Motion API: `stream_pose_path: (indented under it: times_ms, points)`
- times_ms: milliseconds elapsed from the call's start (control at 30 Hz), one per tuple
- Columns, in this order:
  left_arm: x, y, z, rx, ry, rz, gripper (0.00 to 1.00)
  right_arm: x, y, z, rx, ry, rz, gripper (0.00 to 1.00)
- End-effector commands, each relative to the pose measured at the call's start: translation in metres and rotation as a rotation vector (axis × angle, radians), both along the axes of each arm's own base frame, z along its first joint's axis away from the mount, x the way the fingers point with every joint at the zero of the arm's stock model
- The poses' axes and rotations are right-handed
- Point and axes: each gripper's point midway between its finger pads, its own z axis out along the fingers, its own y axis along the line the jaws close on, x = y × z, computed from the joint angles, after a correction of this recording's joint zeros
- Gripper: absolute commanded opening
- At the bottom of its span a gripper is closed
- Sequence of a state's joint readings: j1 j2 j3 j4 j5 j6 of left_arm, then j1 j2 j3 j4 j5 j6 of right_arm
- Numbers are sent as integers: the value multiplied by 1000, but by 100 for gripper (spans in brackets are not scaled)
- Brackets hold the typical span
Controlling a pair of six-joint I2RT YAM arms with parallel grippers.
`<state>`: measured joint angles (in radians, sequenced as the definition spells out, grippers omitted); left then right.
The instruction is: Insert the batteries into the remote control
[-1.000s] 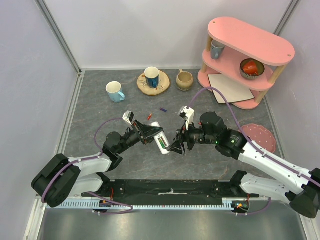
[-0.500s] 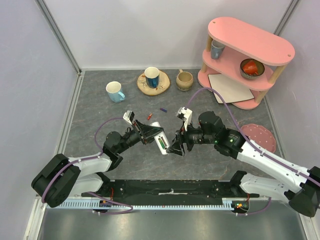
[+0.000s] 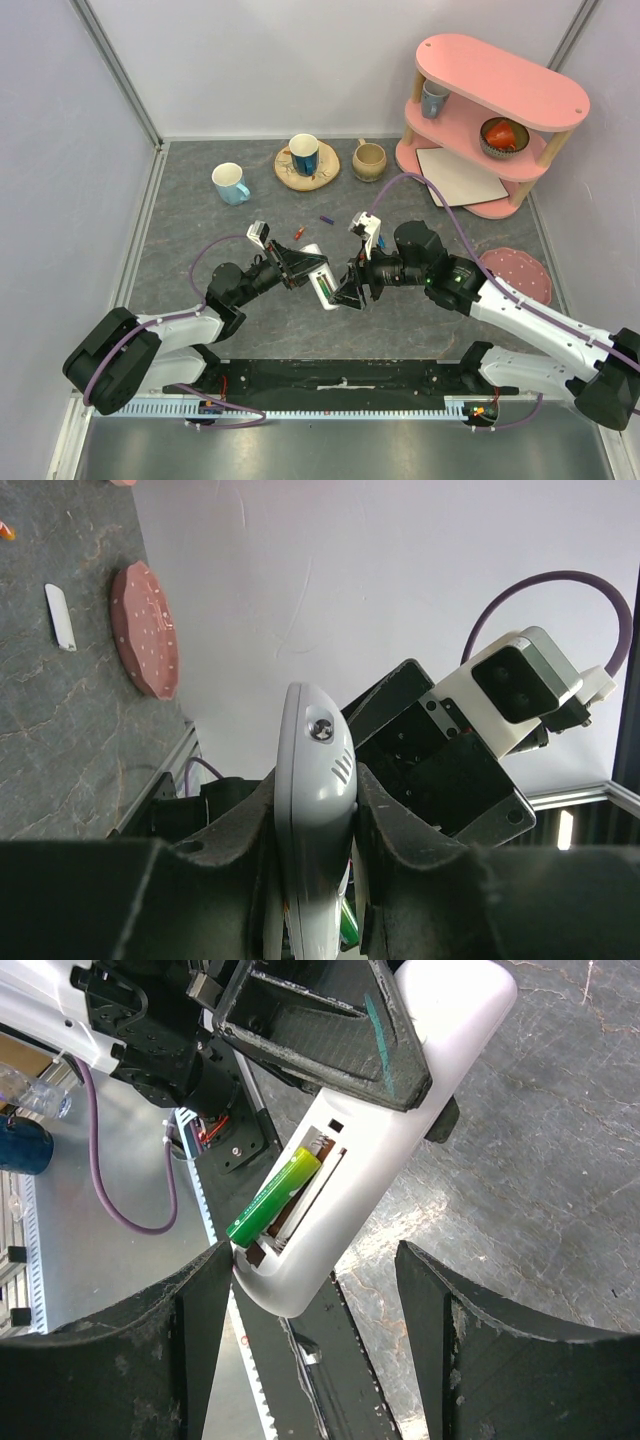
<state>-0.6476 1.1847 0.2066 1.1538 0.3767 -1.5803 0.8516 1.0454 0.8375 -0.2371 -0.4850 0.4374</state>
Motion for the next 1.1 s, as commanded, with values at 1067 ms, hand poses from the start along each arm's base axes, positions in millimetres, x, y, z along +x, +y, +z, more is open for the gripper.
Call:
stream_pose_path:
  times_ms: [1067]
  points:
    - [-29, -13, 56, -119, -255, -138, 2, 17, 9, 15, 31, -30, -32, 73]
